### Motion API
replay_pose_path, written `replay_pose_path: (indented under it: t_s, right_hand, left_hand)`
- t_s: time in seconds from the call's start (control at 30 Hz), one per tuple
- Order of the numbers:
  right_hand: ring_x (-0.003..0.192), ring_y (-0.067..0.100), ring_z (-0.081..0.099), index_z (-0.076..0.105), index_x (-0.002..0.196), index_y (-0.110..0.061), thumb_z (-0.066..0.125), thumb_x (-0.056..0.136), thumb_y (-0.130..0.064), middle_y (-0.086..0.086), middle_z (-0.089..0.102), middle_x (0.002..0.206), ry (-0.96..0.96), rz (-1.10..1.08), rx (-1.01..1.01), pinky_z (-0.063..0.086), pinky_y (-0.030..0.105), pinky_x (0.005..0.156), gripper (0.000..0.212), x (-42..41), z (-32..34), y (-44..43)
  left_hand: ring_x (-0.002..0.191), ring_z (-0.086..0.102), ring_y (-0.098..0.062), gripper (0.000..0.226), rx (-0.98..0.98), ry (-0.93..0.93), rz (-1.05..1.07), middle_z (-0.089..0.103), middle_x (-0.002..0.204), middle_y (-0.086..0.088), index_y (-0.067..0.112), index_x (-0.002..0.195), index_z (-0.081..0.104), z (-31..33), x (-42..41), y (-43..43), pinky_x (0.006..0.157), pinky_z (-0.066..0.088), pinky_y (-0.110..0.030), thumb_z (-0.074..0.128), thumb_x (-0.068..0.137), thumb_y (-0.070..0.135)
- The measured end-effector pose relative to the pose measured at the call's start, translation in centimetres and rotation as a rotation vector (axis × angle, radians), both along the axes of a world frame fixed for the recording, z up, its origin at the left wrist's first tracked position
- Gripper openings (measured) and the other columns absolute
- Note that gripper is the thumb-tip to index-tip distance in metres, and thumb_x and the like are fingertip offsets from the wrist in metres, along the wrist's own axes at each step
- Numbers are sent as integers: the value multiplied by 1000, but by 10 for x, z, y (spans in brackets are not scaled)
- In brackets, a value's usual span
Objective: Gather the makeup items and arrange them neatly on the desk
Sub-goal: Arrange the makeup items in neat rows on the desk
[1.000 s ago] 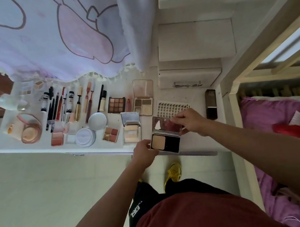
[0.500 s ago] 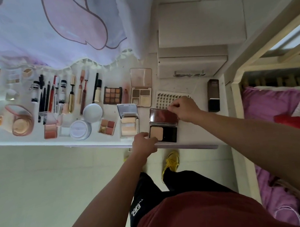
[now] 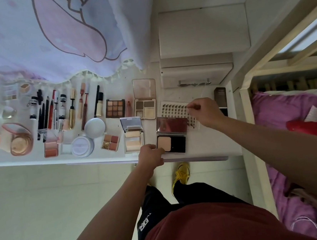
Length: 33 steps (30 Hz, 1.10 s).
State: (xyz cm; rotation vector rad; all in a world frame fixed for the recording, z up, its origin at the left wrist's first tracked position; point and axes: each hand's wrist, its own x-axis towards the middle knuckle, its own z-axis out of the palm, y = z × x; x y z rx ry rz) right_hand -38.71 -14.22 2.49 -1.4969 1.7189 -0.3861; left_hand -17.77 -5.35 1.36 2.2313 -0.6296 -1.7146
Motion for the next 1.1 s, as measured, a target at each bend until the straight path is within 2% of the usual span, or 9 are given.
replay_pose_path:
  t_s: [0.13,0.17,0.27,0.37,0.47,0.67,0.73,0.9,1.1]
  right_hand:
    - [88,18,65,73,100,-13,65,91,-23,3,72,97,139,-110,-142,47,28,80,15,-41,12,9]
    - [89,20,64,72,100,-15,64,91,-25,3,71,99,212,-152,-153,45,28,78,16,-51,12,11]
    - [97,24,60,64,110,-18,65,88,-38,4,64,111,358,-276,-75,41,30,76,30,-73,5,11]
    - [109,27,58,53,129,-14,68,80,-55,7,56,126,388,-303,125,46,36,86,66,-76,-7,5]
    - [100,31,62,53,122,-10,71,66,-67,10,61,115,393,-319,289,53,40,83,82,-71,-20,1]
    - [70,25,59,60,93,-7,65,81,-38,8,60,78,260,-377,353,48,32,65,33,-72,-24,11]
    - [65,23,57,60,87,-6,61,86,-37,9,61,76,201,-405,340,44,30,59,31,-75,-19,15]
    - [67,23,69,62,95,-9,59,88,-39,7,70,76,79,-454,215,53,36,62,30,-89,2,39]
    - [64,14,67,62,102,-14,65,89,-30,3,69,75,-67,-292,87,51,33,60,21,-87,52,73]
  left_hand:
    - [68,60,-31,7,0,-20,-76,58,87,-18,4,83,59,7,2,-1,77,58,-54,65,82,6]
    - [70,60,-32,7,7,-22,-89,58,88,-17,6,83,58,9,2,-1,75,59,-51,66,82,7]
    - [76,63,-31,31,0,-65,-126,63,104,-17,9,109,56,13,4,-2,61,57,-35,68,81,14]
    - [92,67,-32,45,-69,-138,-163,67,106,-15,11,118,59,16,4,-9,77,59,-42,67,76,23]
    - [93,66,-29,36,-140,-153,-200,68,101,-11,13,116,61,27,1,-18,86,56,-47,65,81,22]
    - [75,66,-25,13,-220,-142,-287,69,81,-8,18,98,61,47,-10,-26,78,58,-45,63,86,15]
    - [74,64,-22,10,-236,-115,-298,68,82,-7,18,96,61,52,-14,-27,78,57,-43,63,87,14]
    - [77,63,-24,9,-315,-56,-318,66,90,-11,23,88,59,69,-23,-41,75,58,-42,61,91,14]
    - [77,63,-22,13,-400,49,-272,66,93,-10,9,103,64,89,-31,-62,71,55,-34,60,94,16]
